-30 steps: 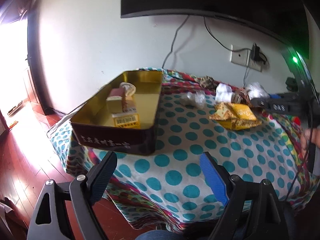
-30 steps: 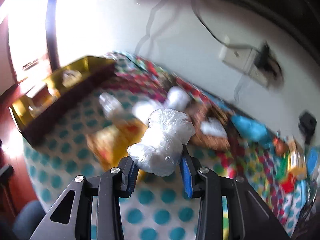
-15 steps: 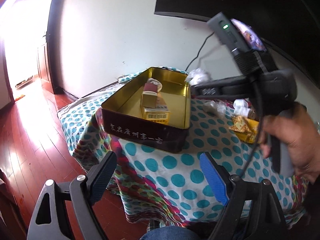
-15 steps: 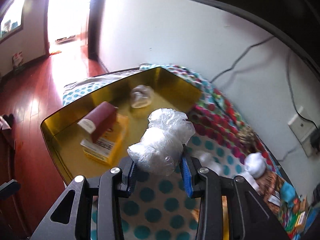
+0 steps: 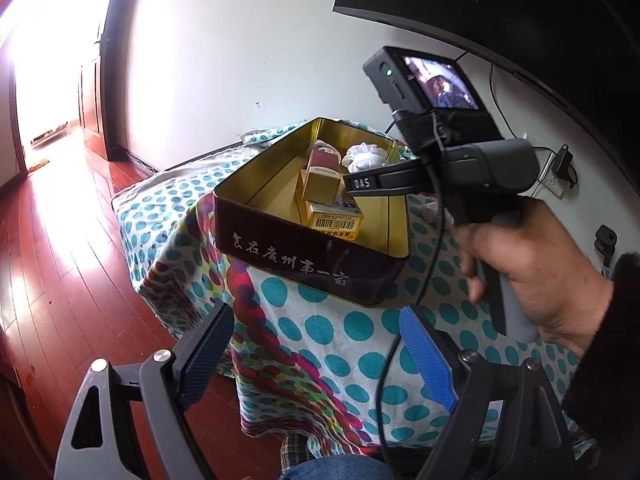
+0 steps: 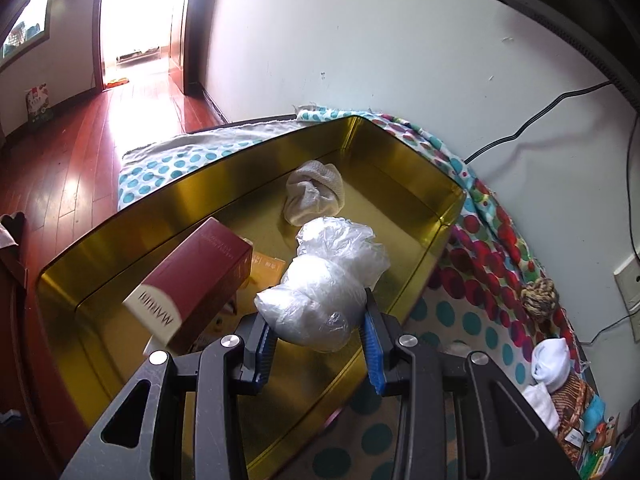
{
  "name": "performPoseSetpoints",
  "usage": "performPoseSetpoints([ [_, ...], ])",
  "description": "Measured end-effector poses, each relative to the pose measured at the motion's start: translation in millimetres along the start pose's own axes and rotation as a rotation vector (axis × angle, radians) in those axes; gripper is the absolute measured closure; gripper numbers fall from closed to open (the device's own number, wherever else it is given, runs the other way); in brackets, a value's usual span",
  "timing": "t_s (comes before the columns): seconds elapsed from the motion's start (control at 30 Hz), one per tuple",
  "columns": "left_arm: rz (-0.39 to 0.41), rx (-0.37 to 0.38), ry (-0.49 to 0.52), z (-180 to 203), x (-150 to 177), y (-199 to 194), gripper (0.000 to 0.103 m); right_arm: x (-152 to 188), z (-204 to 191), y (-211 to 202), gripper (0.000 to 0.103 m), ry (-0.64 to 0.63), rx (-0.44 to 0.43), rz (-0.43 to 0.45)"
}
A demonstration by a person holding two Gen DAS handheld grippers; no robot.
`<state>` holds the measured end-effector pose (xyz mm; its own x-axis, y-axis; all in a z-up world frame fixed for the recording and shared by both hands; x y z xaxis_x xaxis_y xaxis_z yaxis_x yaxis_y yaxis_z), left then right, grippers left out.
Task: Organize objects
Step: 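Carry the plastic bag bundle into the gold tin and open the right gripper, then move the right gripper back away from the tin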
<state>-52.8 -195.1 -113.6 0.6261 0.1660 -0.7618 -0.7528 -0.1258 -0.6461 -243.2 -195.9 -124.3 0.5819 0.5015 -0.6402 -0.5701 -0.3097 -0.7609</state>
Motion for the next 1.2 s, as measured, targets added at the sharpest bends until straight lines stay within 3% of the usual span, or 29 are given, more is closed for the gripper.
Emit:
performPoseSetpoints([
  [0.6, -0.023, 0.010, 0.002, 1, 2, 6, 0.016, -9, -7, 22, 0.064, 0.029, -0.019, -0.004],
  [0.67, -0.022, 0.009, 0.010, 1, 2, 7, 0.016, -12, -5, 22, 0.053, 0.039, -0.004, -0.002],
  [0.73, -0.017, 0.005, 0.016, 1, 1, 7, 0.016, -19, 0, 11, 0.028, 0.047, 0.025, 0.048],
  [0.77, -0.014, 0.004, 0.016, 0, 1, 6, 0.016, -23, 4, 1, 0.009, 0.058, 0.031, 0.087],
  [0.8, -0.013, 0.005, 0.017, 0, 0, 6, 0.016, -26, 8, -8, 0.002, 0.071, 0.023, 0.114],
  [0.97, 0.002, 0.006, 0.060, 11, 0, 3, 0.016, -19, 52, -41, 0.002, 0.195, -0.025, 0.151],
  [1.2, 0.061, 0.039, 0.142, 37, -5, -8, 0.016, 42, 166, -48, 0.002, 0.341, 0.109, 0.117],
])
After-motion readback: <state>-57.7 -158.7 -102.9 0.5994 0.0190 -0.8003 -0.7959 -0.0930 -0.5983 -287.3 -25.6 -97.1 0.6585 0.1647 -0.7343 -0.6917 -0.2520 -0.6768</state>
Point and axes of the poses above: each gripper's, at about its wrist camera, not at the fingertips, and y roughly the way its jaws point, z to its right, x to its underside, the point moved 10 cm from there along y, roughly the way its jaws point, and after that the axes turned 13 degrees about y, right-handed, at the moved point
